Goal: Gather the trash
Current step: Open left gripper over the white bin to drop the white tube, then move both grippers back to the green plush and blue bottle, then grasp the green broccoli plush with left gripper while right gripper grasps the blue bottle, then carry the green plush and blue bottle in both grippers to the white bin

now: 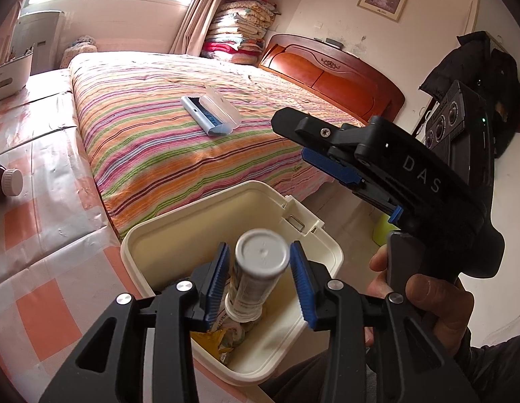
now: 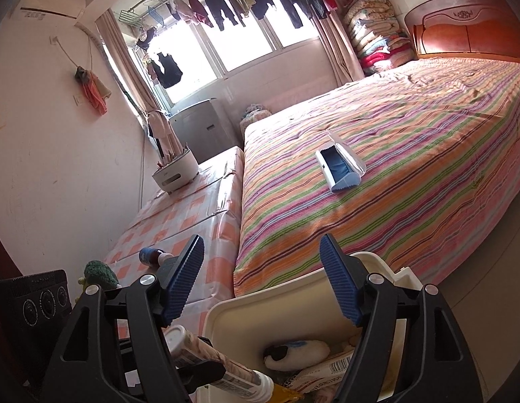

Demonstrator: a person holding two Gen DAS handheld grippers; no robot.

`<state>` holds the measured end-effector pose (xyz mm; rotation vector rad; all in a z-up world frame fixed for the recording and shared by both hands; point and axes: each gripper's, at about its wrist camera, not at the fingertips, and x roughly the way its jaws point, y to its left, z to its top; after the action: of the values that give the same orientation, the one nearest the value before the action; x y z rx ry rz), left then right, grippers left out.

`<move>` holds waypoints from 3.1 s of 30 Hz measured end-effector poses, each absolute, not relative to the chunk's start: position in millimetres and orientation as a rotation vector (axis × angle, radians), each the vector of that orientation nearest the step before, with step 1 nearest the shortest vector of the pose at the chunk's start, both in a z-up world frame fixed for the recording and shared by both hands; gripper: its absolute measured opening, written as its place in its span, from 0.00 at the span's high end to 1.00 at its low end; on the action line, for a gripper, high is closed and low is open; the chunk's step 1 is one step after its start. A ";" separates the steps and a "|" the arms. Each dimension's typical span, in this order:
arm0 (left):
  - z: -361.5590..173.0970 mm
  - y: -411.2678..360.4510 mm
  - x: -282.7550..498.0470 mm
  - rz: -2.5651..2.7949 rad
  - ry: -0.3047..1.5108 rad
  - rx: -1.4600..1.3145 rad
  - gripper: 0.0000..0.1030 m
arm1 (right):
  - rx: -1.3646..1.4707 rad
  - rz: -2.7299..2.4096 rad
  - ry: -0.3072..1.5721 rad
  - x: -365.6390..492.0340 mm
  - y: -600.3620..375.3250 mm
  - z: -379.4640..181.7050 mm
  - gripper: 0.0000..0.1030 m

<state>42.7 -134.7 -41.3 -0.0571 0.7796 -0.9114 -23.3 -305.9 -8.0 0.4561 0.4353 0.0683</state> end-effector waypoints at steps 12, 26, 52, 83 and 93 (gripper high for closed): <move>-15.3 -95.2 48.6 -0.752 0.658 -0.126 0.22 | 0.456 0.085 0.443 -17.1 -297.3 -7.7 0.30; 11.0 -2.9 71.9 -0.516 0.582 -0.217 0.22 | 0.416 0.175 0.483 10.3 -250.4 -7.4 0.24; 2.5 208.7 119.9 -0.202 0.654 -0.347 0.22 | -0.102 0.708 0.643 134.6 -74.2 0.9 0.16; -46.6 215.5 174.9 -0.161 0.836 -0.395 0.30 | -0.342 0.732 0.961 242.9 9.8 -71.2 0.58; -42.9 186.8 153.3 -0.209 0.791 -0.362 0.41 | -0.067 0.704 0.823 159.0 -46.9 -42.1 0.59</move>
<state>153.3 186.8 -42.9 -0.3618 0.7910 -0.2086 159.0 -46.9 -42.1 -0.0674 0.8233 0.7039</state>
